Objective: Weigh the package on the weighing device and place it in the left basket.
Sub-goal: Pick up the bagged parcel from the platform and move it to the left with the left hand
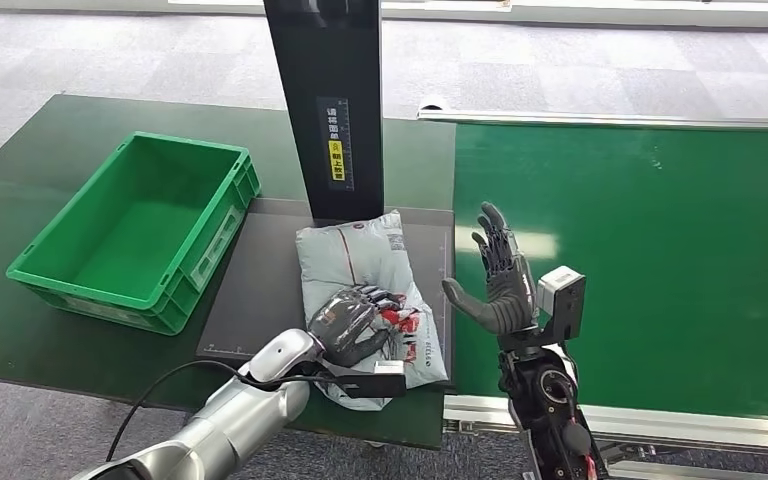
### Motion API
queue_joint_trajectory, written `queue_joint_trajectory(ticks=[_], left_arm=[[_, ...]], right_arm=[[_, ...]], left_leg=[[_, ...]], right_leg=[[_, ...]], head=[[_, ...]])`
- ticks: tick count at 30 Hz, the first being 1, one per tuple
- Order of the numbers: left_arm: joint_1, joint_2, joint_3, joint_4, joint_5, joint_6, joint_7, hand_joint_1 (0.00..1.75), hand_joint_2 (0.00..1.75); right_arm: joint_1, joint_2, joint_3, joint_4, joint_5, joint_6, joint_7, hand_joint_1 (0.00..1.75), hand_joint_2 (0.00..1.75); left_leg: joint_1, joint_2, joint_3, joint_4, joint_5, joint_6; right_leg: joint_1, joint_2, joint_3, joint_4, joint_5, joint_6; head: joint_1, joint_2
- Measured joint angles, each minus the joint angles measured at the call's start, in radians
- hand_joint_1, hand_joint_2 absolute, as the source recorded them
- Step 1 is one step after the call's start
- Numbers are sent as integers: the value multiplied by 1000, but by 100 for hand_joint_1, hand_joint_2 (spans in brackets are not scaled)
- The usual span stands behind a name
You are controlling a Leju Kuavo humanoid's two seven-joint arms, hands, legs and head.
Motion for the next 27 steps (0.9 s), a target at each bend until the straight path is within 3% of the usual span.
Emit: queue_joint_trajectory(ticks=[4,10,23,27], left_arm=[[11,22,28,-45,64,69,-28,175,175],[29,53,60,-127,72,66,-21,175,175],[46,71,74,-169,71,73,-20,175,175],[58,87,93,-218,92,157,-25,175,175]], right_arm=[[28,-4,-15,-24,-3,-10,7,0,175],[49,-9,-28,-47,-4,-14,9,0,175],[54,-12,-34,-58,-4,-14,9,0,175],[62,-13,-38,-63,-4,-17,9,0,175]], left_leg=[[0,0,-3,0,0,0],[0,0,-8,0,0,-1],[0,0,-11,0,0,-1],[0,1,-13,0,0,-1]], right_leg=[[0,0,-3,0,0,0],[0,1,-9,0,0,0],[0,1,-13,0,0,0],[1,1,-14,0,0,0]], head=[[0,0],[0,0],[0,0],[0,0]])
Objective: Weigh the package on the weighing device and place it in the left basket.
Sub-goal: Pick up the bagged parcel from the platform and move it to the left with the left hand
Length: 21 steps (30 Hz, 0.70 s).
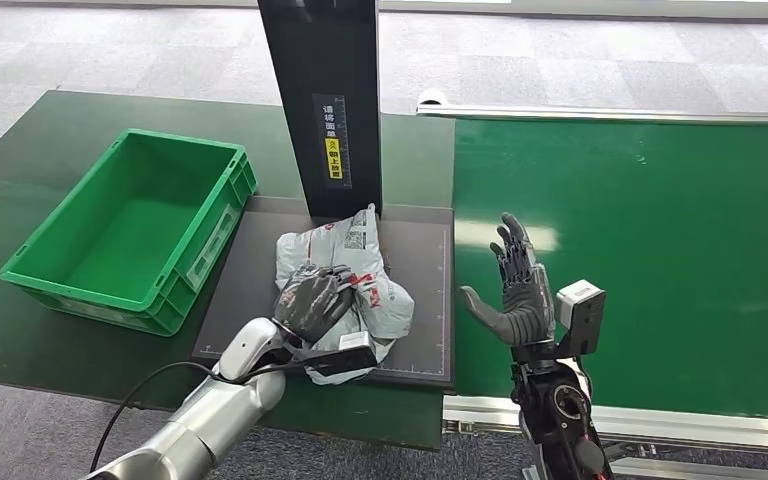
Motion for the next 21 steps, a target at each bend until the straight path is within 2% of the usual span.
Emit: queue_joint_trajectory(ticks=[2,5,9,11,13,16,21], left_arm=[[10,25,24,-71,13,42,1,175,175],[39,74,95,-248,9,84,10,175,175],[60,105,255,-475,-49,98,19,175,175],[27,116,362,-519,-77,98,51,175,175],[-44,145,473,-487,-83,98,76,175,175],[-163,204,602,-367,-113,98,86,175,175],[-286,270,728,-178,-165,97,104,175,175]], right_arm=[[10,-1,-4,-7,0,-4,0,0,175],[27,-6,-11,-14,-2,-14,0,0,175],[46,-17,-19,-17,-8,-30,-5,0,175],[58,-20,-22,-21,-12,-38,-9,0,175],[69,-22,-25,-27,-15,-42,-12,0,175],[75,-28,-26,-30,-19,-43,-13,0,175],[72,-30,-26,-30,-20,-47,-8,0,175]], left_leg=[[0,1,-1,0,0,0],[1,3,-2,0,0,0],[1,3,-4,0,0,0],[1,3,-4,0,0,0],[1,5,-4,0,1,-1],[2,7,-4,0,2,-3],[3,6,-4,0,3,-3]], right_leg=[[0,1,-1,0,0,0],[1,3,-3,0,0,-1],[1,3,-5,0,0,-1],[1,3,-5,0,0,-1],[1,5,-6,0,1,-2],[3,6,-6,1,3,-4],[3,6,-6,2,3,-4]], head=[[0,0],[0,0],[0,0],[0,0],[0,0],[0,0],[0,0]])
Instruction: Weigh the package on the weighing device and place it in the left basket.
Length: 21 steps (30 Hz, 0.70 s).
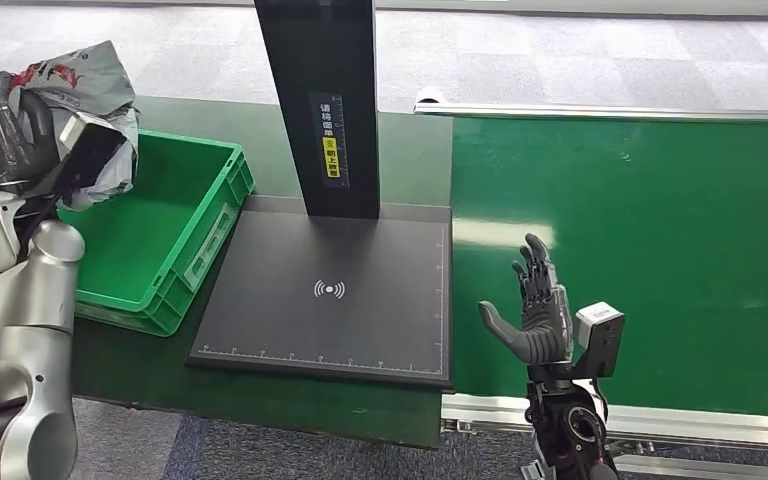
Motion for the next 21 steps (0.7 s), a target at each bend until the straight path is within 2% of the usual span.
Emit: queue_joint_trajectory(ticks=[8,12,19,21], left_arm=[[-45,35,90,148,-91,0,29,175,175],[-65,43,100,234,-149,0,79,175,175],[-81,50,104,326,-146,0,85,175,175],[-82,50,105,337,-146,0,85,155,175]], right_arm=[[-2,-1,0,0,0,-3,5,0,175],[-10,-1,2,1,0,-3,6,0,175],[-18,-1,3,2,0,-3,6,0,175],[-18,-1,3,2,0,-3,6,0,175]], left_leg=[[0,-1,-2,0,0,0],[0,-2,-2,0,0,0],[0,-2,-2,0,0,0],[0,-2,-2,0,0,0]], right_leg=[[0,0,-1,0,0,0],[0,0,-2,0,0,0],[0,0,-2,0,0,0],[0,0,-2,0,0,0]], head=[[0,0],[0,0],[0,0],[0,0]])
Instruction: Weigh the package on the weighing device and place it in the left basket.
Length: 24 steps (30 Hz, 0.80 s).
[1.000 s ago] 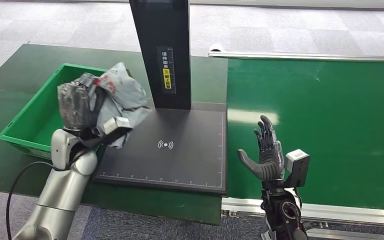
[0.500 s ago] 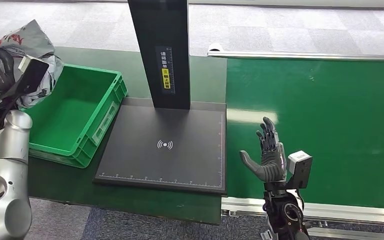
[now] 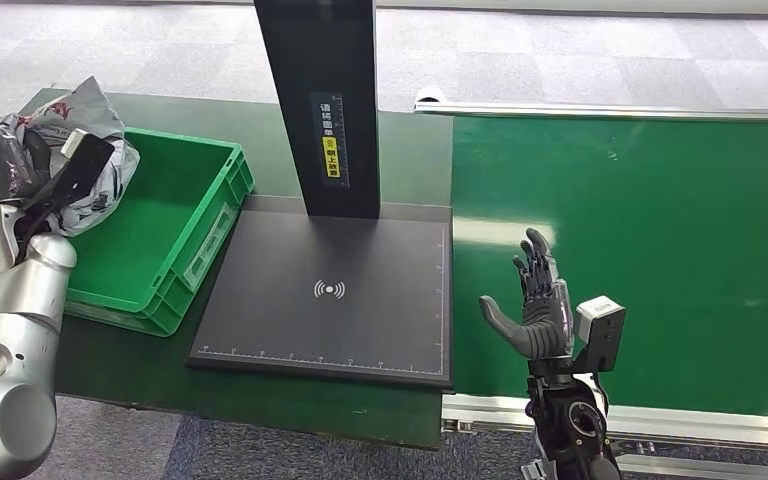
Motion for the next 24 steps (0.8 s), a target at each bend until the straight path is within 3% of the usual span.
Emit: queue_joint_trajectory(ticks=[2,4,5,24], left_arm=[[-1,0,2,8,4,0,-4,74,175],[-3,0,4,21,31,0,-33,6,175],[-5,0,4,28,49,0,-54,0,175],[2,-1,4,69,284,-3,-186,0,175]], right_arm=[[0,0,0,0,0,0,0,0,175],[-1,0,1,1,0,0,0,0,175],[-2,0,1,2,-1,0,0,0,175],[-31,-4,26,43,-4,0,0,0,175]], left_leg=[[0,0,0,0,0,0],[0,0,0,0,0,0],[0,0,0,0,0,0],[0,0,0,0,0,0]], right_leg=[[0,0,0,0,0,0],[0,0,0,0,0,0],[0,0,0,0,0,0],[0,0,0,0,0,0]], head=[[0,0],[0,0],[0,0],[0,0]])
